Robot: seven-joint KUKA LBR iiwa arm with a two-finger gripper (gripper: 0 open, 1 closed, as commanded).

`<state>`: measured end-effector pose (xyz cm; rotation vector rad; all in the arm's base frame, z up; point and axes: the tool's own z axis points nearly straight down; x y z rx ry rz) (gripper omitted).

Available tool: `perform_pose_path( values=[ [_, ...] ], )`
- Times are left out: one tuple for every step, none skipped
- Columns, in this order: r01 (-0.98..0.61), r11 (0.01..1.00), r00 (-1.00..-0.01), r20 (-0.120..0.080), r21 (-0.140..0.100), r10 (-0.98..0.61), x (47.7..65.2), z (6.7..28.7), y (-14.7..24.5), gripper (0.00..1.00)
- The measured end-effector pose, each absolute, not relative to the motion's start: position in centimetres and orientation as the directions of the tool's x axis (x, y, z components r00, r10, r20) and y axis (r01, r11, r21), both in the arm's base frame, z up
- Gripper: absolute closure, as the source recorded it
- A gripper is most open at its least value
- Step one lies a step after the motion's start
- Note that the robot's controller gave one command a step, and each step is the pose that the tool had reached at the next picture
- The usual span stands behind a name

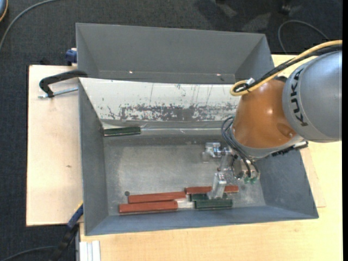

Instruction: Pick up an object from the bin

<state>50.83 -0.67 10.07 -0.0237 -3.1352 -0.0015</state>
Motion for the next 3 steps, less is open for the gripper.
perform_pose_path(
  values=[
    [-0.022,1.0,-1.0,0.005,0.004,-0.022,49.01,6.85,5.06,0.0],
    [-0.017,1.0,-1.0,0.0,0.001,-0.017,49.17,7.04,4.69,1.0],
    [-0.017,1.0,-1.0,0.0,0.001,-0.017,49.17,7.04,4.69,0.0]
  ],
)
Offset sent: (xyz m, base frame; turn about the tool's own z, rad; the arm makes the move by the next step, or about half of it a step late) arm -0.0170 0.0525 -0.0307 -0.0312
